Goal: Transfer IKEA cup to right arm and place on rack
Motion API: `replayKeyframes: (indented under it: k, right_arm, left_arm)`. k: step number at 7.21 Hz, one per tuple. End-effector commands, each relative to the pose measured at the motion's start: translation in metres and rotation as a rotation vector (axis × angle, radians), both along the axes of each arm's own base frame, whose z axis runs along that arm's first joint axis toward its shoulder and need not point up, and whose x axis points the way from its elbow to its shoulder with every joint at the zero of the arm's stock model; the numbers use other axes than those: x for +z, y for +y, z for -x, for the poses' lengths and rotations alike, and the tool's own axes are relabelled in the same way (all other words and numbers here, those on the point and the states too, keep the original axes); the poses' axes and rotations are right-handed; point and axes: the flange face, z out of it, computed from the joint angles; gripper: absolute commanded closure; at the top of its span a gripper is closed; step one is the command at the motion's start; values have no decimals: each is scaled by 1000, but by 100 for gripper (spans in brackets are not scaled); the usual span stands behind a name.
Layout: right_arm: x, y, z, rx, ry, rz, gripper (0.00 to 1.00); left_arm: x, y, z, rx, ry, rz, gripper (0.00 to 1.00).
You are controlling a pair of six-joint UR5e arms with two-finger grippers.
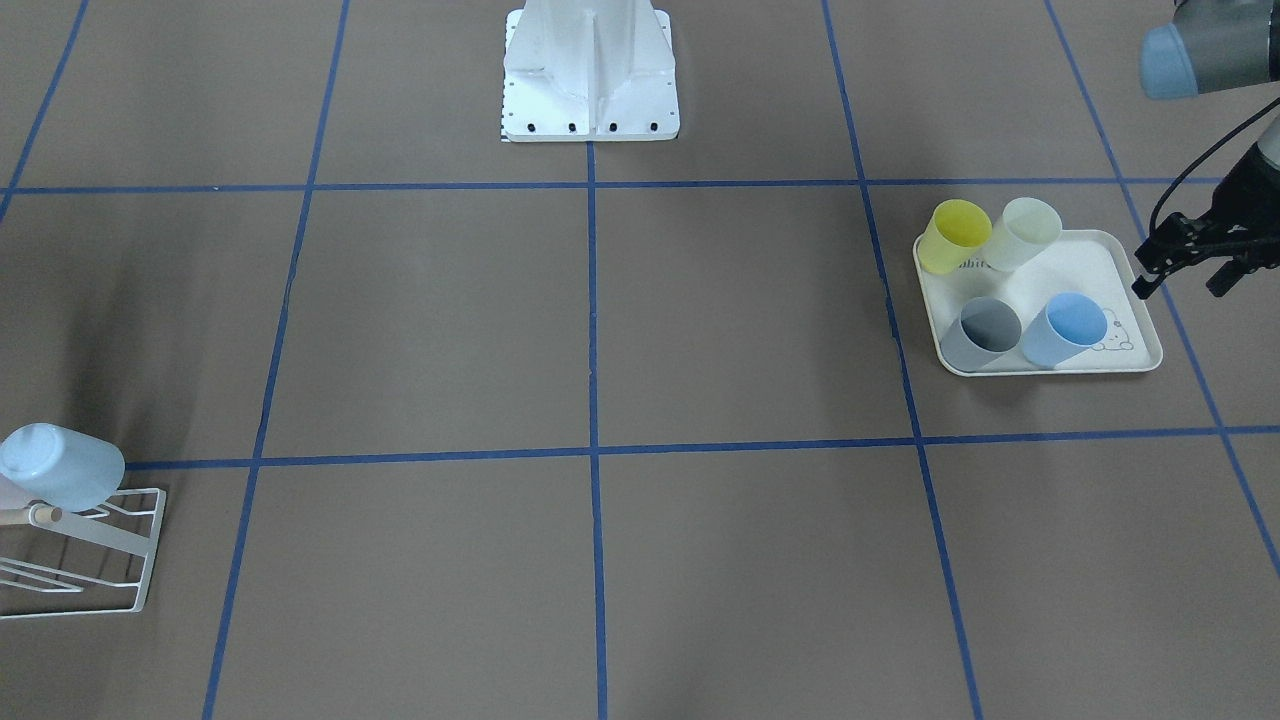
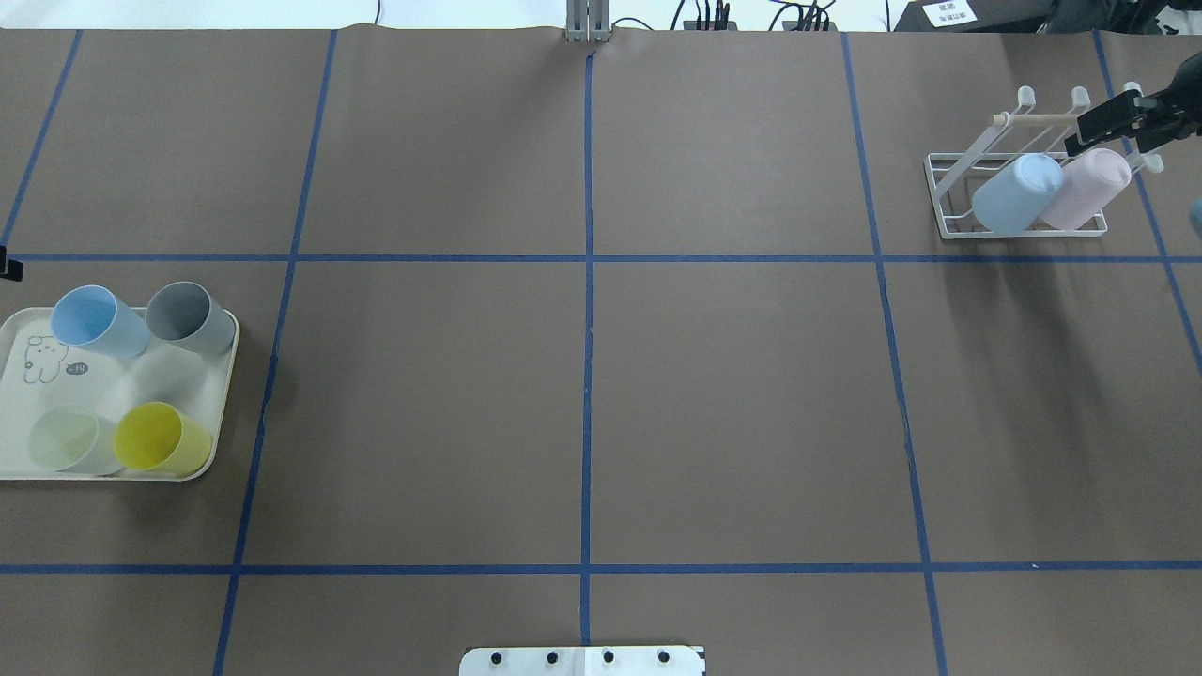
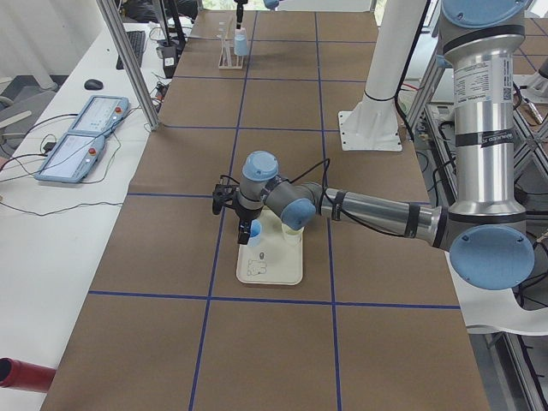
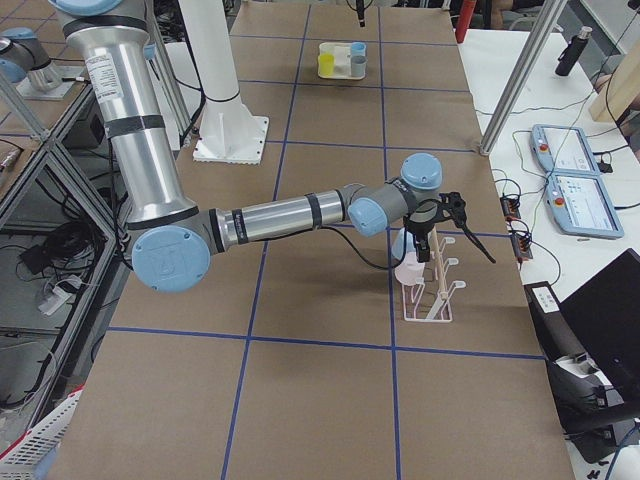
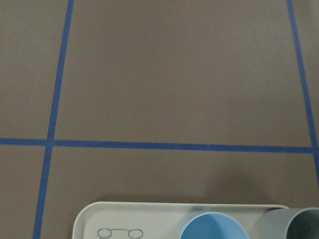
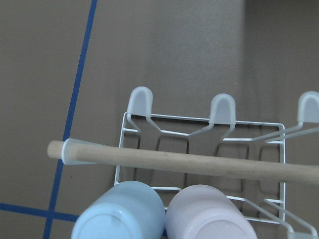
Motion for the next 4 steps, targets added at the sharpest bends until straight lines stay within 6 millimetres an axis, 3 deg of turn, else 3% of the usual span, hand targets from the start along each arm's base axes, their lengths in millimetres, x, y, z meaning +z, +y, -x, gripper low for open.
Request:
replayKeyframes:
  k: [1,4]
  right_arm:
    - [2,2,0,-1,-1,4,1]
    - [-7,4,1,-17,-32,-2,1]
  left_arm:
    - [12,6,-27,60,-11,24,13]
    - [23,1,-50,98,-14,42,29]
